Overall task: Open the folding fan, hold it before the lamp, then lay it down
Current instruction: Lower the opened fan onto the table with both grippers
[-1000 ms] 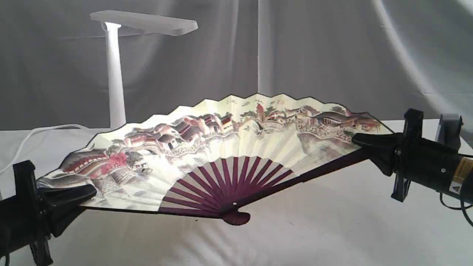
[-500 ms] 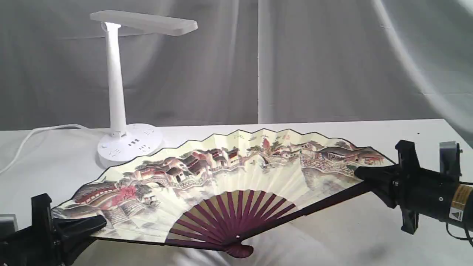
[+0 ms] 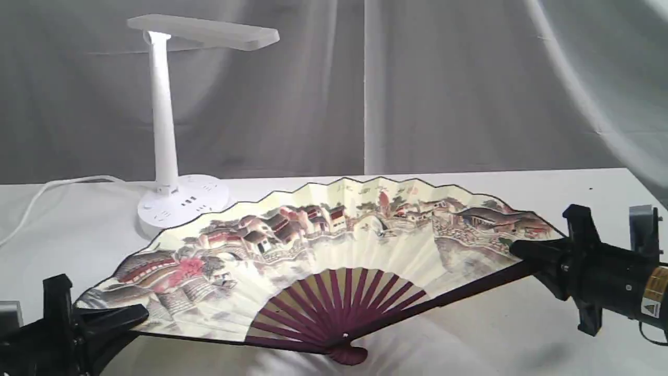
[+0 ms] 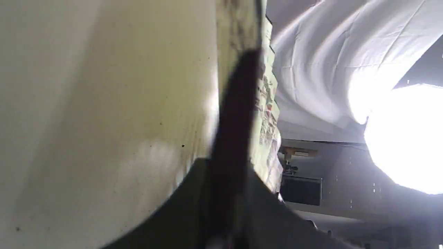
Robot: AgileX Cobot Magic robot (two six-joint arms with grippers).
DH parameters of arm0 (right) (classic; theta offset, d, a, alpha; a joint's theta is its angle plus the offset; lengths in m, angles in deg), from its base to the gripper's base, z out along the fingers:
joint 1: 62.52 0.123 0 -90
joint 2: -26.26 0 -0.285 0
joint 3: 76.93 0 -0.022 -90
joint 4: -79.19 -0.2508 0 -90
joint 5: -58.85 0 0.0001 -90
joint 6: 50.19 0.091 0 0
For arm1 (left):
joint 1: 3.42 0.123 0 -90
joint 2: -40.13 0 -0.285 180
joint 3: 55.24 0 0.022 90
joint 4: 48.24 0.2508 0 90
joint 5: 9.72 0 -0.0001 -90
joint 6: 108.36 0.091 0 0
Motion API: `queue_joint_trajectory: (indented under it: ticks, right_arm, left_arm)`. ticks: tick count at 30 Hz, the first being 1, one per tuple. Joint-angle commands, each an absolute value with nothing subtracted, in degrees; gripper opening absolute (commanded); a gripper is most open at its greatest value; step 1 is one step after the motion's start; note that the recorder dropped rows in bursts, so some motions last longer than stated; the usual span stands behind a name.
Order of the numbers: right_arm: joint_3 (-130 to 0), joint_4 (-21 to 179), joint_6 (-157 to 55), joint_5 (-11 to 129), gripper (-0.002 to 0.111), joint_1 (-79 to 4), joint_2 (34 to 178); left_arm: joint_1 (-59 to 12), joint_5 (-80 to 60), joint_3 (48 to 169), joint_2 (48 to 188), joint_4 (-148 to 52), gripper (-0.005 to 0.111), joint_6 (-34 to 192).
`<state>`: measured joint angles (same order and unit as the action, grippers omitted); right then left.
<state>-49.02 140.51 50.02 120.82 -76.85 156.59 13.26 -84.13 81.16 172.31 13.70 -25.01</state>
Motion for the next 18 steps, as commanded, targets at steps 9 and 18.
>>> queue_joint_trajectory:
  ticks: [9,18]
  right_arm:
    - [-49.2,145.1,46.2,113.4,0.080,-77.9,156.3]
    - [-49.2,136.8,26.5,102.7,0.097,-77.9,156.3]
  left_arm:
    - [13.9,-79.7,80.9,173.2,12.4,0.052,-23.9]
    - [13.9,-79.7,82.4,173.2,15.6,0.067,-18.8]
